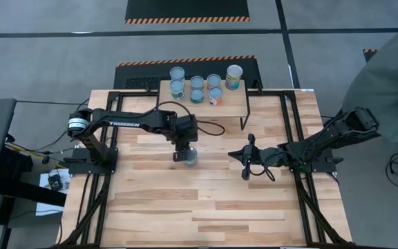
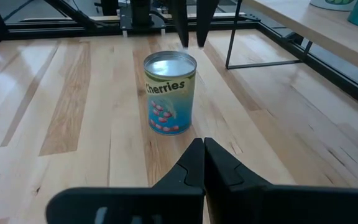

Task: Pick and place cans onto a shelf
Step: Put the blue can on the shelf

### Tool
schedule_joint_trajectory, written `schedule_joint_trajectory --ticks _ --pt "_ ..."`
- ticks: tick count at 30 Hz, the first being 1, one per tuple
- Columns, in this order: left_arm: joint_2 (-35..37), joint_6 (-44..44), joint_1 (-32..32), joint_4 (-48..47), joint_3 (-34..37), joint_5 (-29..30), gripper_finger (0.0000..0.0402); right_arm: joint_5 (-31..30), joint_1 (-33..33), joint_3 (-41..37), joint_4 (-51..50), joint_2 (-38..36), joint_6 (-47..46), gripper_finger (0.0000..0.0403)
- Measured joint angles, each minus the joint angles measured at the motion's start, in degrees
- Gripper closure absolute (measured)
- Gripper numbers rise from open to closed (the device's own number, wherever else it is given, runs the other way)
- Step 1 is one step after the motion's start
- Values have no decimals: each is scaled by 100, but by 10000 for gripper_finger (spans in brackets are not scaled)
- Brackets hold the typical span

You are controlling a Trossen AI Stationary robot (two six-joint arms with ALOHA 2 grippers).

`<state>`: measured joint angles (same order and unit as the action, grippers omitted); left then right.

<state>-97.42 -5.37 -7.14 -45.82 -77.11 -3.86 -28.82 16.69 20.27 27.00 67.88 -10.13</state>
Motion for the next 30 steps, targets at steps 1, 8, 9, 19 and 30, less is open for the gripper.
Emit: schedule_joint_trajectory --ticks 1,8,9,19,30 --pt "67 0 0 4 -2 0 327 0 0 0 3 0 0 388" --pt "701 -63 30 6 3 33 324 2 0 0 -23 0 4 388" --pt "821 -140 65 44 48 53 325 2 0 0 -58 0 4 388" --pt "2371 -232 693 2126 1914 -28 377 4 -7 -4 -70 138 9 388" --pt "4533 141 1056 5087 4497 137 396 189 -145 519 756 931 452 380"
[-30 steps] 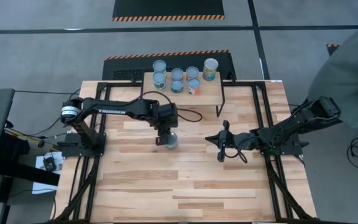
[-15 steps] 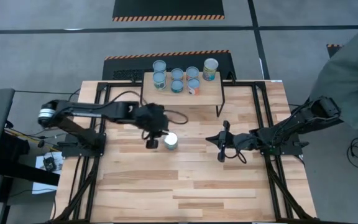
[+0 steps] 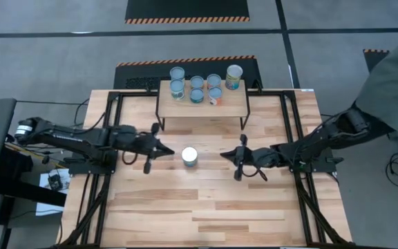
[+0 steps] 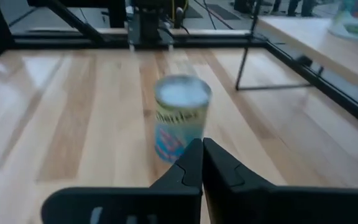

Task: Pick and place cans onto a shelf
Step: Put the blue can on the shelf

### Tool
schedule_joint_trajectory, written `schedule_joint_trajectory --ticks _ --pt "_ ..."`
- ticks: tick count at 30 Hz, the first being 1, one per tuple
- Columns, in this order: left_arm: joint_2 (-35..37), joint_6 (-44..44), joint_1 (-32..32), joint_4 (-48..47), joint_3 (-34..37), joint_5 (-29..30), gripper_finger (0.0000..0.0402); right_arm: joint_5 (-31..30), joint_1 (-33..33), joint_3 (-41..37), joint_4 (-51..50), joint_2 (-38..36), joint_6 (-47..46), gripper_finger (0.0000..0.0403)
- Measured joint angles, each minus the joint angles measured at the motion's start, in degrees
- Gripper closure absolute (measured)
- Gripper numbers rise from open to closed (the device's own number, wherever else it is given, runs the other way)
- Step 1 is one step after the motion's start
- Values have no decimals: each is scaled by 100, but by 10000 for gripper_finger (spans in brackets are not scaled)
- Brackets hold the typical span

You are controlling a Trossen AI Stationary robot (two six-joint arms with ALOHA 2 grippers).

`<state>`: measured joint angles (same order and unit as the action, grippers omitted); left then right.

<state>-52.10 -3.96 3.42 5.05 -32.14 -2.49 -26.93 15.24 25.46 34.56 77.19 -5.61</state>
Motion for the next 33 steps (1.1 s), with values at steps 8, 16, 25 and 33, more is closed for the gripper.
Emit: schedule_joint_trajectory --ticks 8,16,25,33 --pt "854 -3 -11 1517 1472 40 396 201 9 1540 -1144 888 158 314" --pt "1093 -92 -15 1630 1764 190 396 464 -34 3069 -2378 1786 666 221" --pt "1141 -195 -31 1692 1961 685 399 491 -306 3898 -2977 2591 1456 207" --pt "1139 -191 -31 1683 2008 704 401 700 -613 4034 -3072 2976 1521 257"
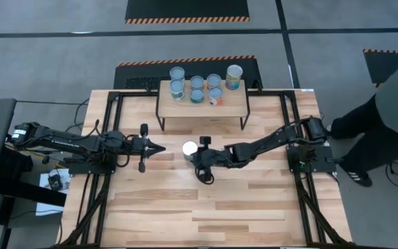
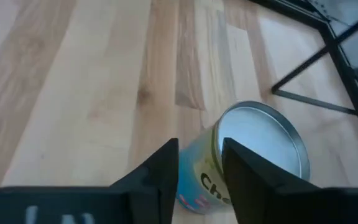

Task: Pick and place cans onto a shelf
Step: Put the blue can on the shelf

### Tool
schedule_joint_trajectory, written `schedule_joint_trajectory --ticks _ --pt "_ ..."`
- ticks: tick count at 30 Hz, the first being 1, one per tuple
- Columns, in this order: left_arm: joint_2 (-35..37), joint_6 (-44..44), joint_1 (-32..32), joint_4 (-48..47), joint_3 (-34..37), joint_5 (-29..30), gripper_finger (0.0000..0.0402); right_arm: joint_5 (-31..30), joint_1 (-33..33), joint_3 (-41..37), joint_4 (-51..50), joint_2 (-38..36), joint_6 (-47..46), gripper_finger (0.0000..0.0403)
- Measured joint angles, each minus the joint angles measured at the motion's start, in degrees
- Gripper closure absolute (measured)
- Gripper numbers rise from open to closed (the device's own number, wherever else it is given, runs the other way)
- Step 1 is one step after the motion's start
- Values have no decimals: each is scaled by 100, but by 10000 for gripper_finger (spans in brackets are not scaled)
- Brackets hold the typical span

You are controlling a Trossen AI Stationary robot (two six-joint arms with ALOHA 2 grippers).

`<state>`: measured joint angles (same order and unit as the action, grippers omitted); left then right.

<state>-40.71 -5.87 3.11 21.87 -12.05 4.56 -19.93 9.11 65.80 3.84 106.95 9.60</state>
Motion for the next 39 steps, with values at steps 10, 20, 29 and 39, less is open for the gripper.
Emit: schedule_joint_trajectory --ticks 10,20,29,39 --pt "0 58 0 -31 0 -20 401 207 -145 -2 -89 3 -5 312" --pt "0 58 0 -31 0 -22 401 377 -408 -2 -148 -5 2 325" --pt "0 88 0 -31 0 -22 401 635 -486 0 -161 -45 -35 391" --pt "0 109 0 -38 -3 -24 401 644 -427 663 -694 -43 -566 395"
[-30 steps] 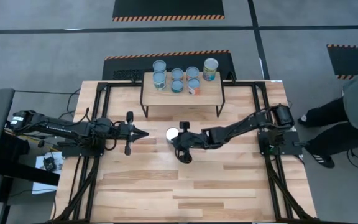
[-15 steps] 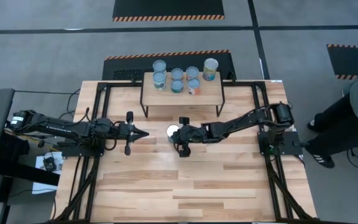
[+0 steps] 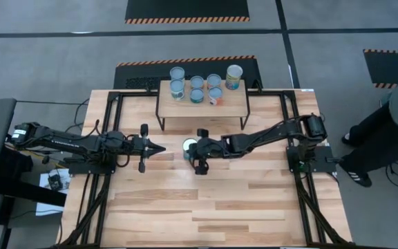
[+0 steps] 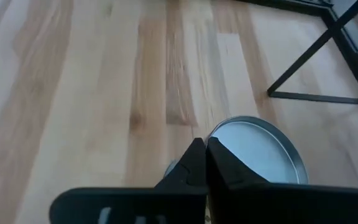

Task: Pick and place cans onto a shelf
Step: Put the blue can on the shelf

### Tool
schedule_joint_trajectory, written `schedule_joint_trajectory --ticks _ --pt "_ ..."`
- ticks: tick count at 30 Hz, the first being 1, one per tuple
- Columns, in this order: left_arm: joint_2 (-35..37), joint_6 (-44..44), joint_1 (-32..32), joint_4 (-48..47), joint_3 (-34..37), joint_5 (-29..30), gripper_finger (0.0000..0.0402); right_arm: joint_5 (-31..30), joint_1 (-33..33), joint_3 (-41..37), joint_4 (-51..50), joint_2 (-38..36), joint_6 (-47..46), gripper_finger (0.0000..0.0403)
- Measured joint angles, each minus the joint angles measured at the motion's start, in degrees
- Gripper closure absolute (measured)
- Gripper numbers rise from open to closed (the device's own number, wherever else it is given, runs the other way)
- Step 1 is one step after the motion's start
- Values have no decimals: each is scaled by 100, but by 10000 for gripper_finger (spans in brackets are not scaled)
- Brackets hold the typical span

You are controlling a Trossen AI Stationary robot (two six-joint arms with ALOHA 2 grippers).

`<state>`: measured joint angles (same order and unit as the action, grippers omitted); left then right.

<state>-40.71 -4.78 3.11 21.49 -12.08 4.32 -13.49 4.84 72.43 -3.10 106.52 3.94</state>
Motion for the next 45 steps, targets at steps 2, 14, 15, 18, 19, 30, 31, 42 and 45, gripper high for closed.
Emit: schedule_joint_trajectory --ticks 2,14,15,18,19,30,31,42,45 --pt "0 2 0 -16 -2 0 401 -107 35 254 -300 0 -187 397" --pt "-2 18 0 -32 -2 0 401 -2464 705 1392 -2627 -1251 -733 399" --pt "-2 37 0 -25 -2 0 401 -2703 719 1338 -2854 -1451 -818 399" --pt "-2 53 0 -9 -2 0 401 -3032 577 1117 -3284 -2017 -1185 398" --pt "-2 52 0 13 -2 0 401 -3016 485 1021 -3376 -2191 -1330 398" --pt "-2 52 0 20 -4 7 401 -2706 -1164 445 -3768 -2733 -1622 399" --pt "-2 50 0 21 -4 7 401 -2656 -1282 429 -3699 -2669 -1539 399" --pt "-2 50 0 20 -4 11 401 -2258 -2098 425 -3432 -2113 -1093 398" --pt "-2 50 0 22 -4 13 401 -2250 -2147 428 -3412 -2098 -1040 393"
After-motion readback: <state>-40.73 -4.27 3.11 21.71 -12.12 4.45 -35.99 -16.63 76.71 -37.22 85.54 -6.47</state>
